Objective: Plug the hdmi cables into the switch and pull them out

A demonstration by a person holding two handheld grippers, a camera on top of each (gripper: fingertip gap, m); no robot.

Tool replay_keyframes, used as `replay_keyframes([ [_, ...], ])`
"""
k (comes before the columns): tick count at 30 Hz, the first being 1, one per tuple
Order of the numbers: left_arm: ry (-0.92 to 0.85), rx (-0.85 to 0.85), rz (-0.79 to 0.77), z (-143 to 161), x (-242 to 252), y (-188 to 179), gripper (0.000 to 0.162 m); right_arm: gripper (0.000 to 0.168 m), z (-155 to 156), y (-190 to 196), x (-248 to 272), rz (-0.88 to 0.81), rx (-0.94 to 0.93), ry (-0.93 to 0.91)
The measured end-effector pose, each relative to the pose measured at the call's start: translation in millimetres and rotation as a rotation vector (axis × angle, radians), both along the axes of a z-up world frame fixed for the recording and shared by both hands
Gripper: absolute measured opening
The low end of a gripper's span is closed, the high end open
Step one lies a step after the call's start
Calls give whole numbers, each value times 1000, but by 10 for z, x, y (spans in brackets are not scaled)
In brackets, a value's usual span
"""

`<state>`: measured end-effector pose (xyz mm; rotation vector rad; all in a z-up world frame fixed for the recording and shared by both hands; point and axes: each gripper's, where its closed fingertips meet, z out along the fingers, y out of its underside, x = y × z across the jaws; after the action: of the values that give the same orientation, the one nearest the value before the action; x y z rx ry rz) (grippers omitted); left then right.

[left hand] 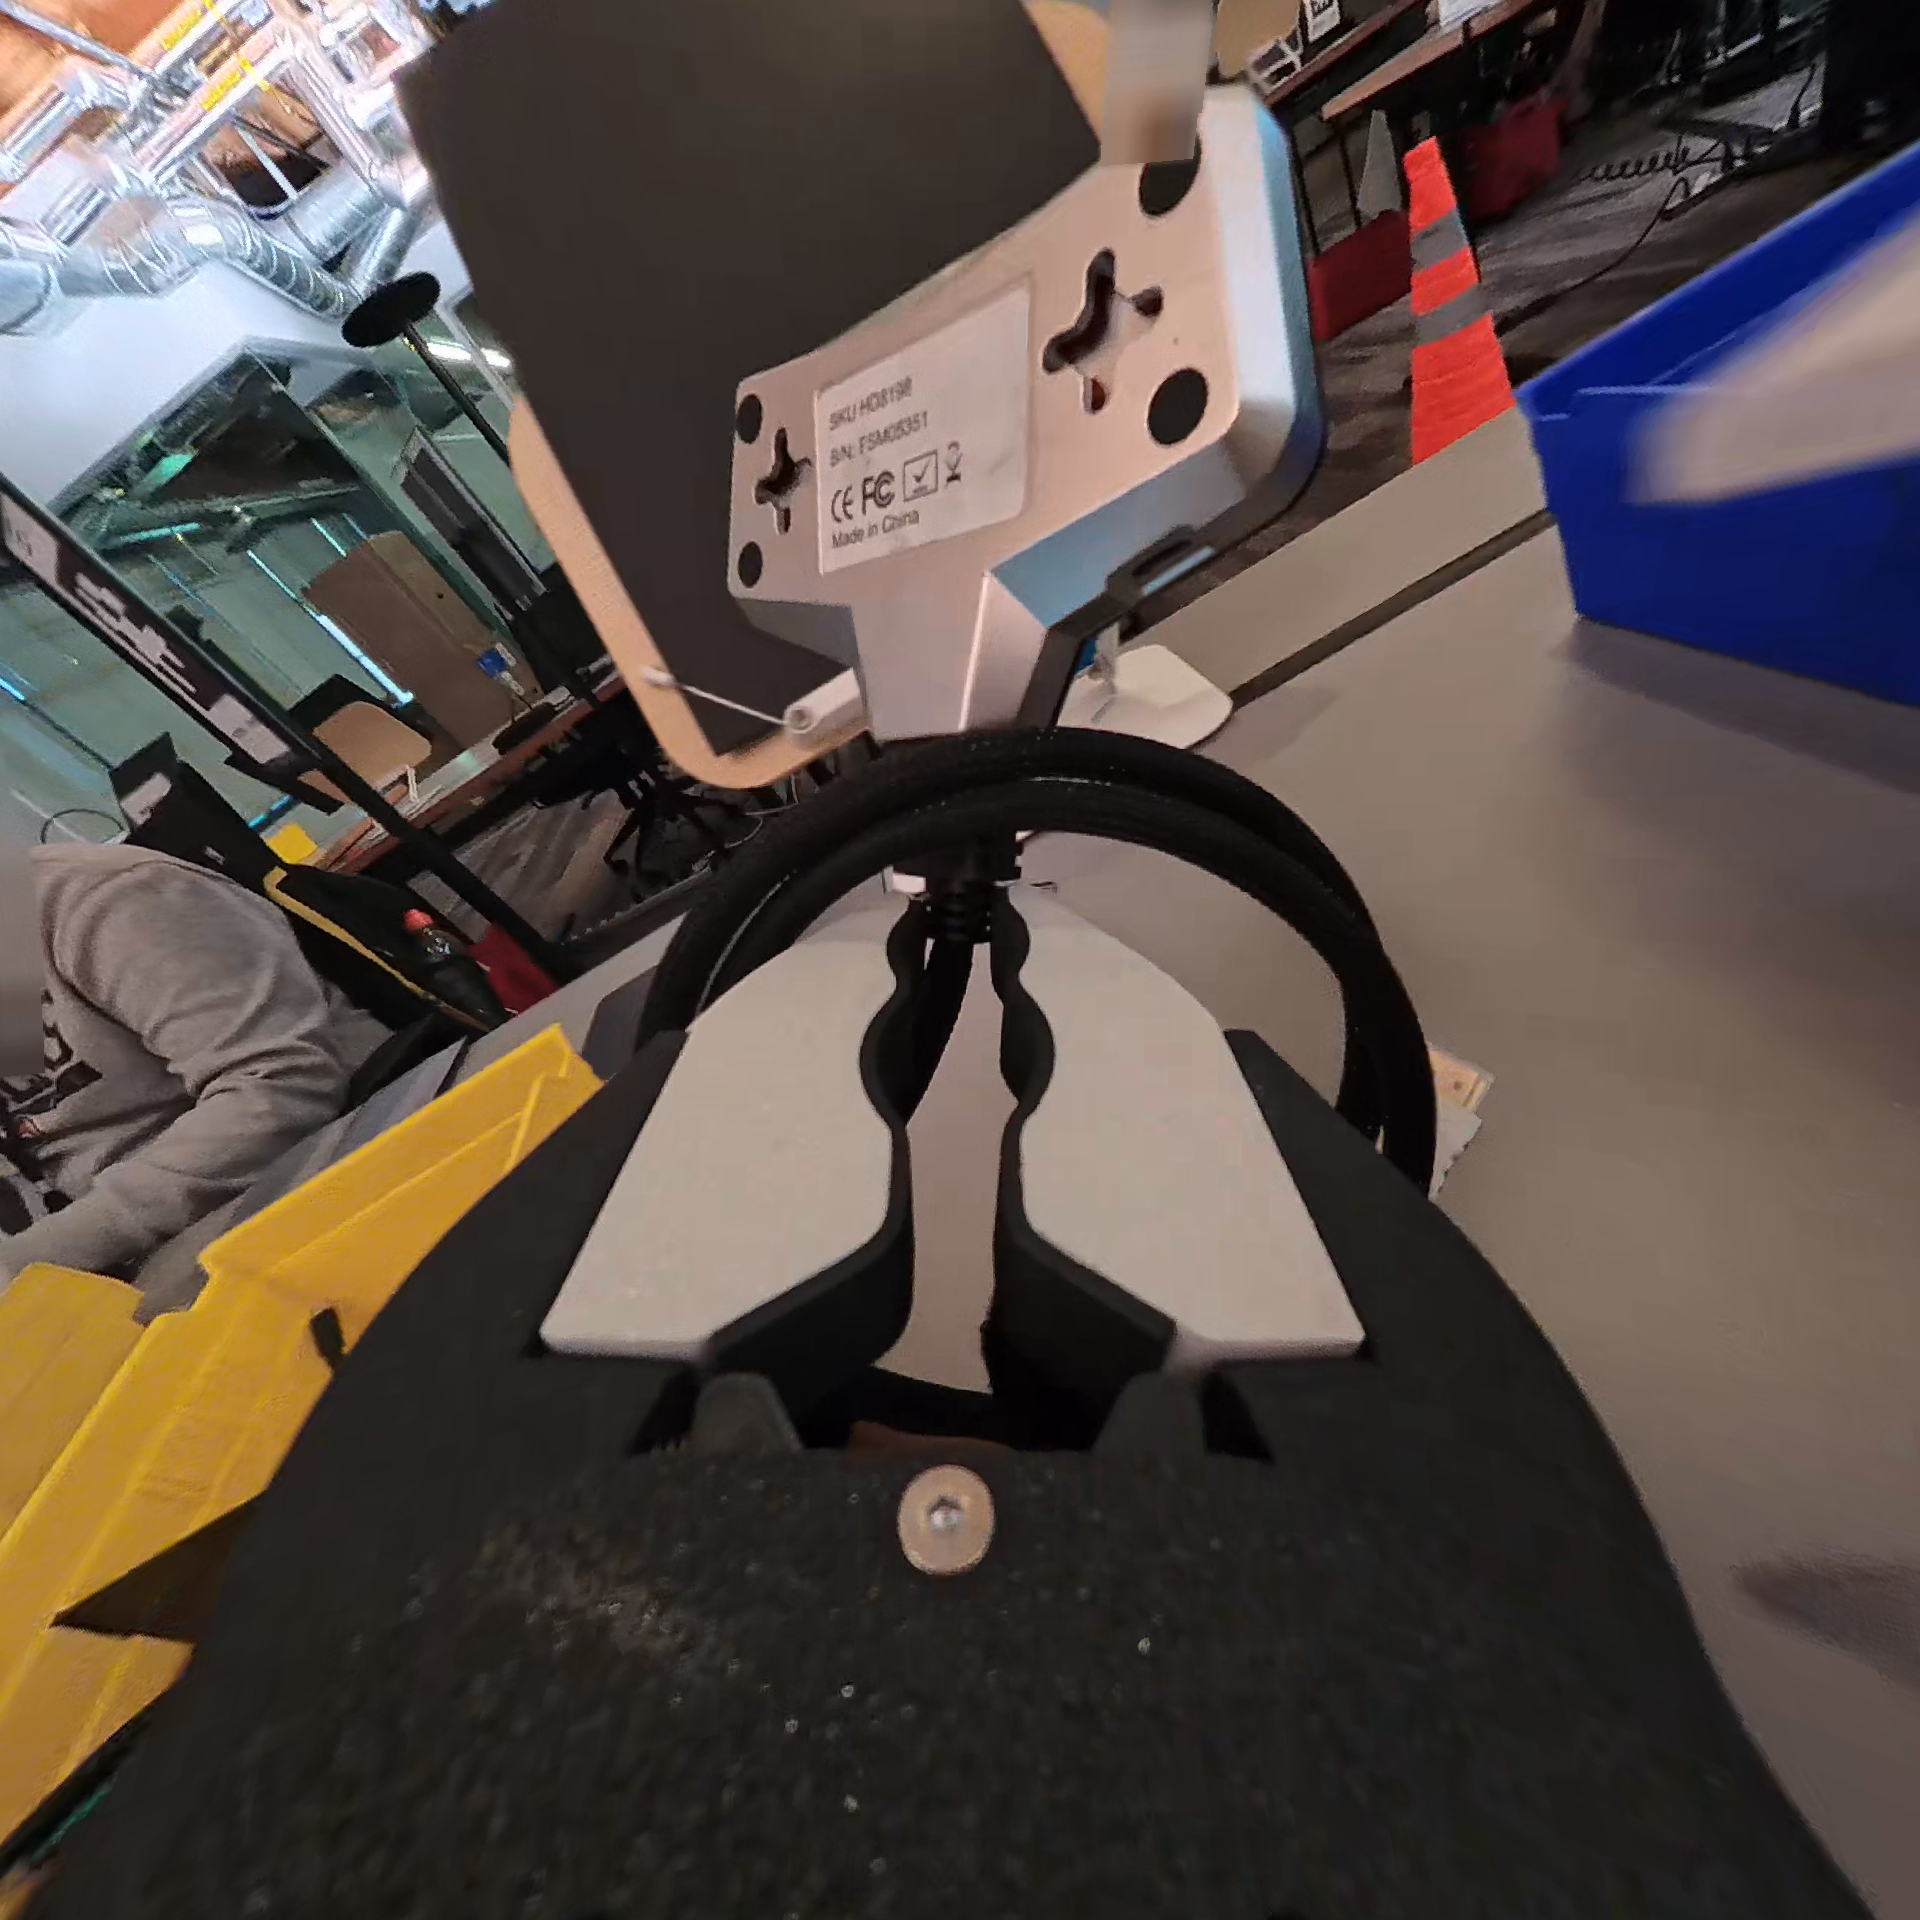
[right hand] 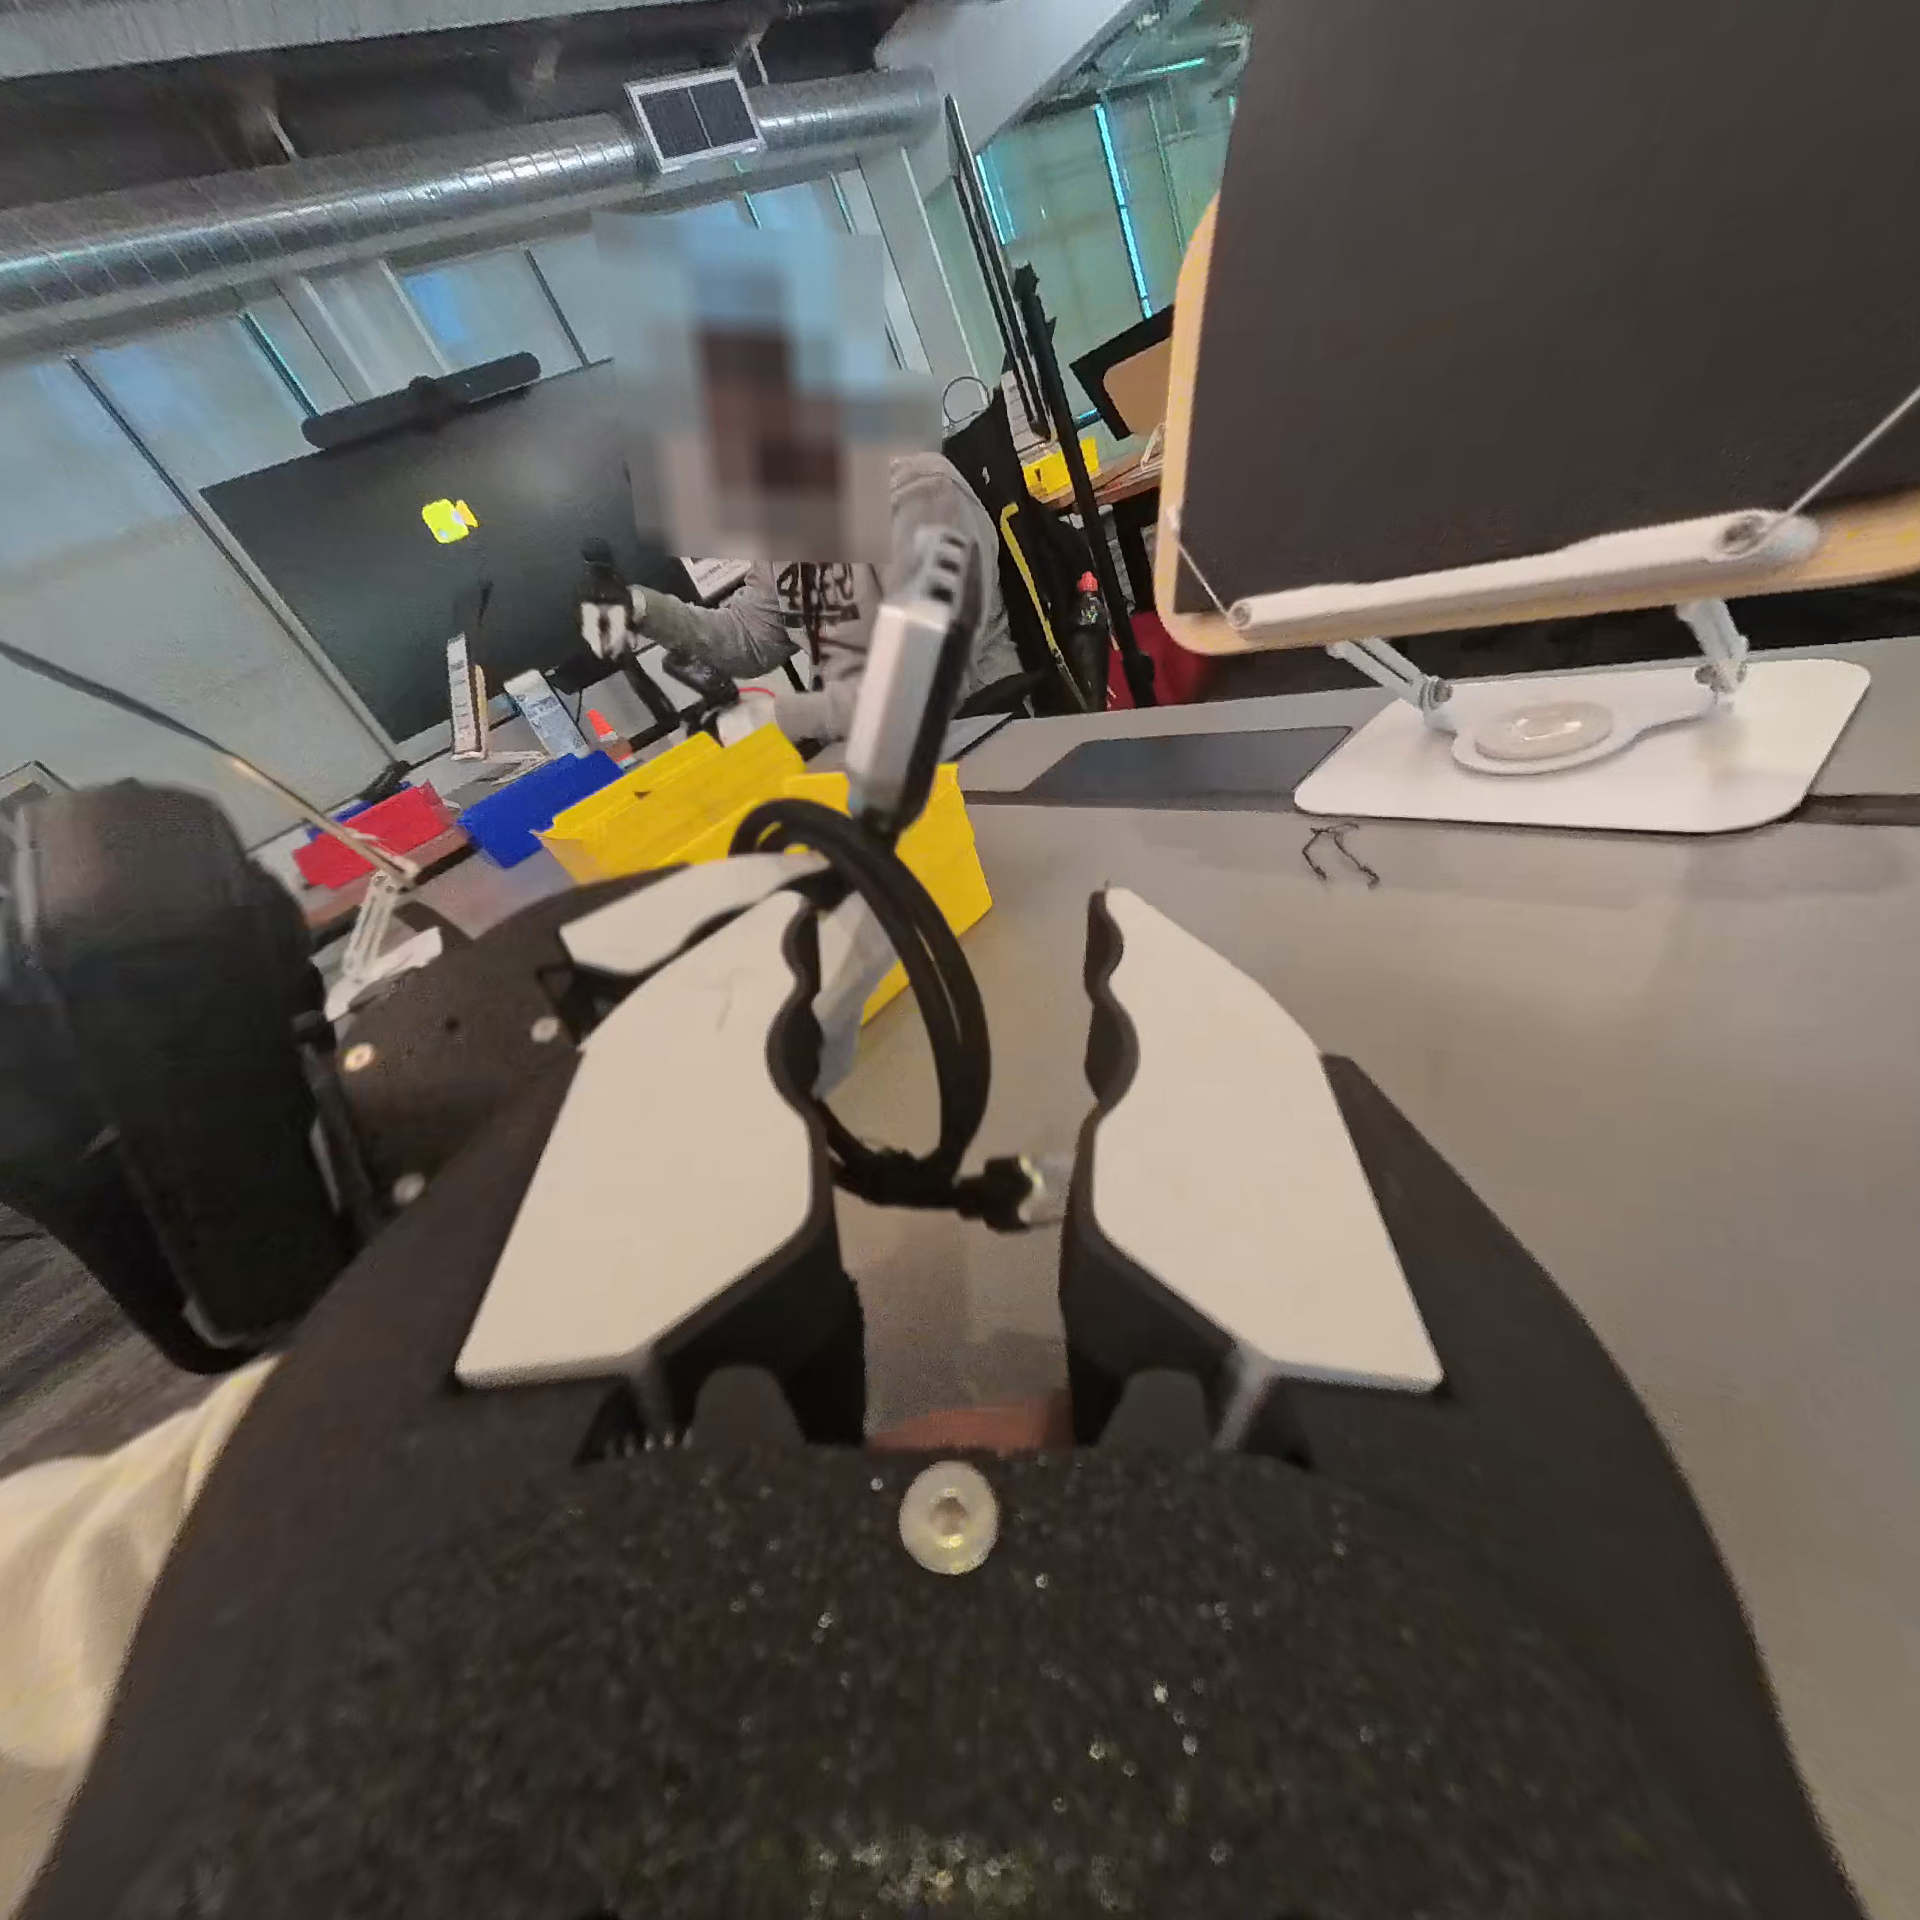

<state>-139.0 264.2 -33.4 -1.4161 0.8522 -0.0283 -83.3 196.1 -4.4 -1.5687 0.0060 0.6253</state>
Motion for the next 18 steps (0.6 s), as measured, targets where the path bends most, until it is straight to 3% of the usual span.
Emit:
replay_keyframes([
  [6,13,85,8,-15,63,-211,11,52,24,350,-164,11,-16,90],
  [18,0,119,25,-116,110,-303,11,33,183,516,-291,97,30,267],
])
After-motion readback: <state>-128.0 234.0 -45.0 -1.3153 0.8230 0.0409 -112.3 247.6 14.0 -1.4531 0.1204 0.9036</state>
